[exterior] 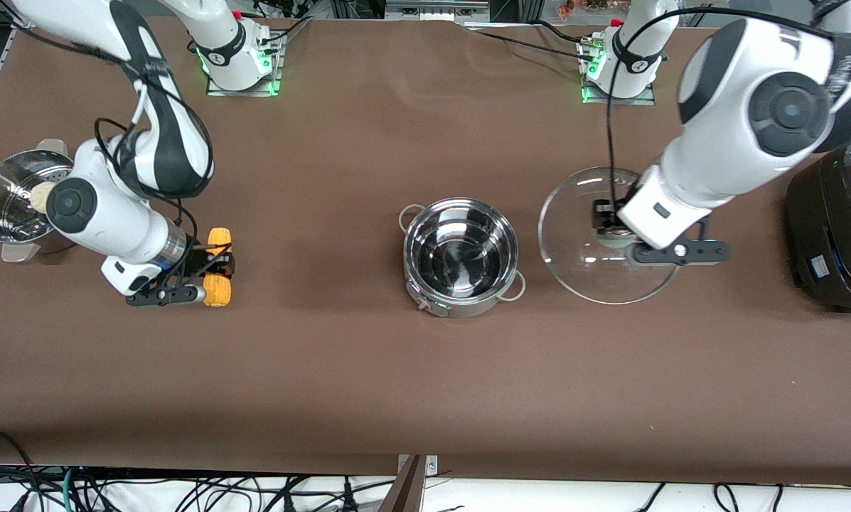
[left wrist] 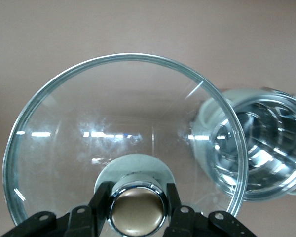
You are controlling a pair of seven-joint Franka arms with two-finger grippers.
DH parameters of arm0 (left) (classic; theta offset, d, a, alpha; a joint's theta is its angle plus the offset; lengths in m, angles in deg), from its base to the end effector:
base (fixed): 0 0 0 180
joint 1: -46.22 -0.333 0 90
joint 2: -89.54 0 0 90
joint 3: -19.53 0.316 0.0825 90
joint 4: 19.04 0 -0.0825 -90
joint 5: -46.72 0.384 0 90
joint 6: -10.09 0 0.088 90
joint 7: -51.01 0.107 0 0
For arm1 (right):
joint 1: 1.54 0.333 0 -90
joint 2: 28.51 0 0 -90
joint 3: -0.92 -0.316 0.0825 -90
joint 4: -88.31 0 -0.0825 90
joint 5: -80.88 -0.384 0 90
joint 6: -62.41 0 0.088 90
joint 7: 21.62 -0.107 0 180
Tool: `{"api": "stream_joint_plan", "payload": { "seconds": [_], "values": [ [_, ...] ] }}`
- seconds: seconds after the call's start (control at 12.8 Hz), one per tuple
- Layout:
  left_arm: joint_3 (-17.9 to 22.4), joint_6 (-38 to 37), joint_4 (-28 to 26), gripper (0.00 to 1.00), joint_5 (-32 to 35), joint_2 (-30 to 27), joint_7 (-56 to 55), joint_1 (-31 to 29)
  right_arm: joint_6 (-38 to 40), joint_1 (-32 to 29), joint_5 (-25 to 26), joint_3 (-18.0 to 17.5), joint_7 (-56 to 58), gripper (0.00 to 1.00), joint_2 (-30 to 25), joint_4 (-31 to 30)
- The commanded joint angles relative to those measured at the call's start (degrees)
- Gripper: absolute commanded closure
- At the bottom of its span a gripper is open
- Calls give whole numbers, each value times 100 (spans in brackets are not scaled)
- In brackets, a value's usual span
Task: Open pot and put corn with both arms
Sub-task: 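Lift the lid with the left gripper while the right gripper lifts the corn, then set the lid down with the left gripper while the right gripper carries corn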
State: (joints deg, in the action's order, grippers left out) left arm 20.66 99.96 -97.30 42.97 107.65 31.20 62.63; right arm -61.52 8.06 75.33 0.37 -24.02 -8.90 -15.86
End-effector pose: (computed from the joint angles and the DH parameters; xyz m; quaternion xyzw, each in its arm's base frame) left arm 0.6177 -0.1779 0.5310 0.9971 0.0409 -0.0629 0.0111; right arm 0.6266 0.1157 0.3515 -0.9983 -0.0403 0.0033 0.0417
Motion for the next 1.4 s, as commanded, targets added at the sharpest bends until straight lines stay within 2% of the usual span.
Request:
{"api": "stream_joint_plan", "payload": {
  "seconds": [0.0, 0.23, 0.55, 0.7, 0.94, 1.01, 1.17, 1.33],
  "values": [
    [-34, -31, -154, 70, 111, 16, 362, -523, 212, 541, -16, 2, -845, 100, -107, 133],
    [-34, 389, -356, 70, 103, 429, 1601, -1025, 239, 1455, 115, 11, -2033, 100, -54, 458],
    [-34, 1680, -1041, 72, 111, 992, 2866, -1753, 430, 2300, 133, 20, -3212, 100, 314, 1221],
    [-34, 2182, -1366, 72, 103, 1106, 3237, -1931, 825, 2642, 299, 20, -3765, 100, 796, 1976],
    [-25, 3269, -2129, 70, 111, 1124, 3265, -1966, 1380, 3056, 397, 37, -4540, 100, 1911, 3706],
    [-34, 3578, -2367, 70, 111, 1124, 3265, -1958, 1407, 3153, 397, 63, -4646, 100, 2202, 4085],
    [-34, 4027, -2623, 70, 111, 1194, 3265, -1949, 1311, 3259, 397, 64, -4787, 100, 2511, 4413],
    [-52, 4126, -2642, 70, 94, 1282, 3274, -1966, 1136, 3294, 388, 46, -4787, 100, 2626, 4450]
  ]
}}
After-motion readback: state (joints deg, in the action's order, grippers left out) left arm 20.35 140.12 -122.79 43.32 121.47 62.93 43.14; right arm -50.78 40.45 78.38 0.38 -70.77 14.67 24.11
